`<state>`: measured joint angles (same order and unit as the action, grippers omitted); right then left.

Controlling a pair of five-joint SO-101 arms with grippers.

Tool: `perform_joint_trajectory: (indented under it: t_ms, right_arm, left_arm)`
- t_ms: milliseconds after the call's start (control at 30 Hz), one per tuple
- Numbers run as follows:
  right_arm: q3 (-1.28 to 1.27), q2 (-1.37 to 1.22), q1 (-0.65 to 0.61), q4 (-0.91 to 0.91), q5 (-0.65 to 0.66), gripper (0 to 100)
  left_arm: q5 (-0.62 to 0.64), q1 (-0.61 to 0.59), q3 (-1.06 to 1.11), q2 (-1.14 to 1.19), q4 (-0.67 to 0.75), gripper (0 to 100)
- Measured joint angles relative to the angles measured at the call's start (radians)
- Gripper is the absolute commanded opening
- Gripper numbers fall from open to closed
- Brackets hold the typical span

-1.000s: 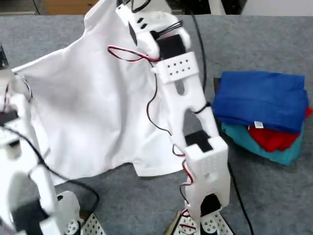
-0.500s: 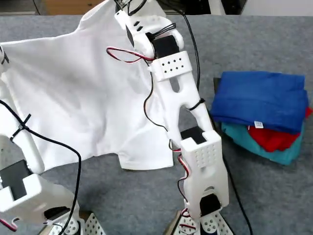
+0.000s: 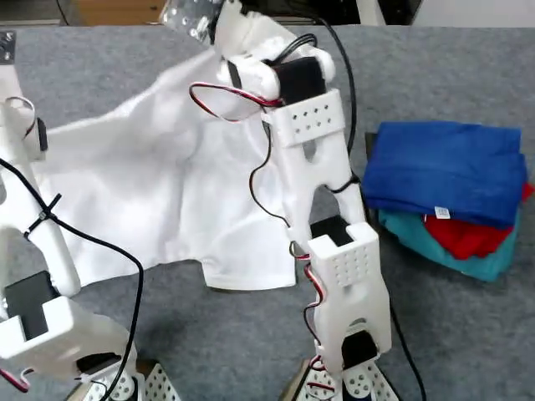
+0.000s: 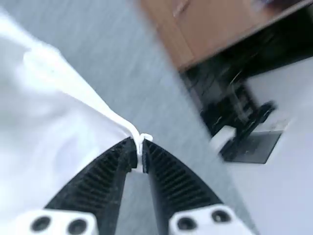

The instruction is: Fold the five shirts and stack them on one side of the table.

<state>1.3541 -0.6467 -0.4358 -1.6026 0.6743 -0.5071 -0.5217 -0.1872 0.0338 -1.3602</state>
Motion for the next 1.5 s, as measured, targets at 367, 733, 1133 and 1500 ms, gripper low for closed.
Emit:
perform_joint_trajectory:
  t_ms: [367, 733, 1133, 1500]
  right_arm:
    - [-0.002, 0.061, 0.000, -0.169, -0.002, 0.5]
    - [-0.836, 0.526, -0.044, -0.132, -0.003, 0.5]
    - [-1.708, 1.102, -0.115, 0.064, -0.049, 0.5]
    - [-2.005, 1.278, -0.120, 0.089, -0.083, 0.5]
  left_arm:
    - [-0.068, -0.008, 0.400, -0.298, 0.089, 2]
    - [-0.166, -0.046, 0.758, -0.483, 0.163, 2]
    - [-0.307, -0.158, 0.848, -0.489, 0.153, 2]
    - [-0.359, -0.172, 0.948, -0.489, 0.153, 2]
